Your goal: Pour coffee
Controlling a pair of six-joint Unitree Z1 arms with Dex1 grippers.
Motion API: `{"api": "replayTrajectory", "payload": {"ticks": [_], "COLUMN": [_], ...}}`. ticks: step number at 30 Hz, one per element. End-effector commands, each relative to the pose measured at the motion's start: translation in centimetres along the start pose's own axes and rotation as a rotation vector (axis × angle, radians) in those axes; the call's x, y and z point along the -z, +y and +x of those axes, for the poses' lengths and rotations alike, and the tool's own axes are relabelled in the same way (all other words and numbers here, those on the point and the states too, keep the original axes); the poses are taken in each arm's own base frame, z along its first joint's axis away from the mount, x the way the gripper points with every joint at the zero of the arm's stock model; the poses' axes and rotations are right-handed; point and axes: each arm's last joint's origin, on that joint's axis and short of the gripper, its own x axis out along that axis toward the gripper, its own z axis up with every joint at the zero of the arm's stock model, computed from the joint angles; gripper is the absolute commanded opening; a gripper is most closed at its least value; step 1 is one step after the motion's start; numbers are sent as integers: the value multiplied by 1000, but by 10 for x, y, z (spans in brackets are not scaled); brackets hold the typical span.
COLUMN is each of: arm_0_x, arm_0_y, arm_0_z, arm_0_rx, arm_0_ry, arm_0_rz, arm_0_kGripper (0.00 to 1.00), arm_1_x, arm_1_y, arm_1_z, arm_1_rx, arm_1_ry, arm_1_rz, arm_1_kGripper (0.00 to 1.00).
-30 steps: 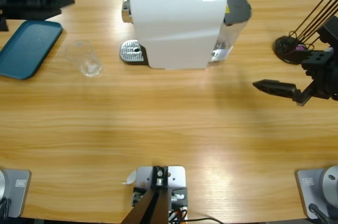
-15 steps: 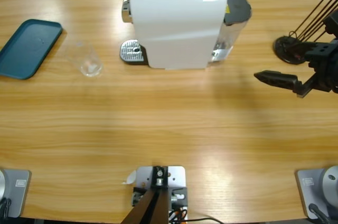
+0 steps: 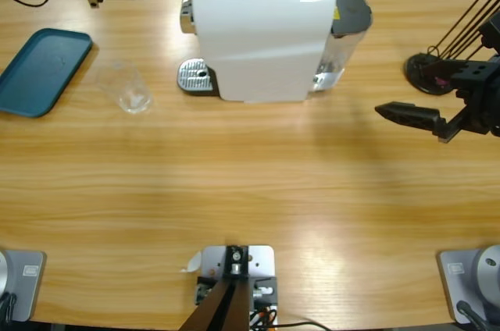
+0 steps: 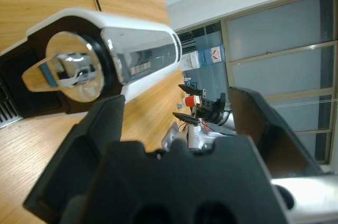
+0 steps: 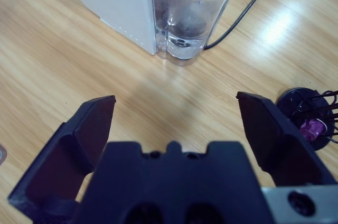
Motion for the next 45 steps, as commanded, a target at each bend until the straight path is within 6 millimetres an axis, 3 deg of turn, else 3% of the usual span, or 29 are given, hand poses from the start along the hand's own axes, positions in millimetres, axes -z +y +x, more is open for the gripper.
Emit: {"api": "replayTrajectory", "payload": {"ticks": [1,8,11,26,28,31,35,37,45], "arm_0_x": [-2,-7,-9,-10,-11,-11,-13,-13,-12], "arm_0_y": [31,43,45,50,51,50,49,48,45], "arm_0_z": [8,17,19,33,34,35,35,36,42], "arm_0_rx": [-37,-30,-28,-8,-6,-5,-1,2,16], "arm_0_ry": [15,14,15,34,36,35,32,32,45], "arm_0_rz": [-72,-86,-87,-91,-93,-91,-85,-82,-72], "arm_0_kGripper": [839,838,766,770,786,912,907,859,470], "arm_1_x": [10,11,11,12,12,12,12,12,13], "arm_1_y": [2,2,2,2,2,2,2,2,2], "arm_1_z": [7,8,8,9,9,9,9,9,10], "arm_1_rx": [7,8,7,7,8,8,8,8,7], "arm_1_ry": [44,48,48,50,50,48,49,50,50], "arm_1_rz": [-1,-1,-2,-2,-2,-1,-2,-2,-2], "arm_1_kGripper": [1000,1000,1000,1000,1000,1000,1000,1000,1000]}}
